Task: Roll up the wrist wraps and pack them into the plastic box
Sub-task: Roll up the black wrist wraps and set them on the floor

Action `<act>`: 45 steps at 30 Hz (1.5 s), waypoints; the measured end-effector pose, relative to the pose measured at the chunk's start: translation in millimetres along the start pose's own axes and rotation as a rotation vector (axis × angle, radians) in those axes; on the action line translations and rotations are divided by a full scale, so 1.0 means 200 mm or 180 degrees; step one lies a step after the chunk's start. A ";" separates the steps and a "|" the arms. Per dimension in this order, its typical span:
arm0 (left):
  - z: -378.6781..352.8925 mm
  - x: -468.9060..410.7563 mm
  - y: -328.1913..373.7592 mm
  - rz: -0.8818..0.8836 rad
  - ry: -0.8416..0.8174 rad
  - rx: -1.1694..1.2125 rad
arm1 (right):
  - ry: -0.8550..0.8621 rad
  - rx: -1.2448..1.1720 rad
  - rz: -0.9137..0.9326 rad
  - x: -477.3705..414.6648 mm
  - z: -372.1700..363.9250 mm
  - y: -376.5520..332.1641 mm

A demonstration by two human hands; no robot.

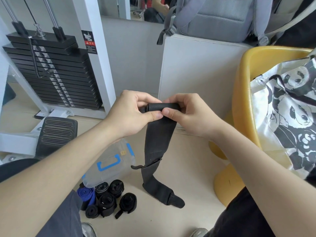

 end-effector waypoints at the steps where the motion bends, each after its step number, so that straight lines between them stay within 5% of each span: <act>1: 0.00 0.00 0.01 -0.0058 0.0080 0.0028 | 0.0097 -0.0043 0.0039 0.00 0.00 0.00; 12: -0.03 0.01 0.08 -0.0518 0.0018 -0.0154 | 0.0209 -0.0834 0.0176 0.01 0.07 -0.03; 19: -0.01 0.01 0.10 -0.0724 0.0370 -0.0632 | -0.0324 -0.0273 -0.0436 -0.01 0.05 0.04; 23: -0.01 -0.01 0.06 -0.0325 0.0511 -0.0647 | 0.0025 -0.0127 -0.0111 -0.02 0.02 0.01; 34: -0.01 -0.05 -0.03 0.0349 -0.0018 0.0569 | 0.0597 0.1049 0.0730 -0.05 -0.01 -0.10; 38: -0.02 -0.06 -0.06 0.0967 -0.0147 0.1295 | 0.0532 0.0794 0.0713 -0.05 -0.04 -0.10; 41: -0.01 -0.06 -0.06 0.0823 -0.0340 0.1502 | 0.0592 0.0431 0.0559 -0.06 -0.04 -0.08; 45: 0.01 -0.06 -0.06 0.0596 0.0065 0.1500 | 0.0547 0.0238 0.0556 -0.06 -0.01 -0.08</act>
Point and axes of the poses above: each hand's wrist, its own x-axis away from the middle knuckle, its own z-axis out of the back of the hand, y = z × x, the point moved 5 cm from there along -x, towards the middle knuckle, and after that the axes turned 4 degrees about y, right-handed, at the moved point
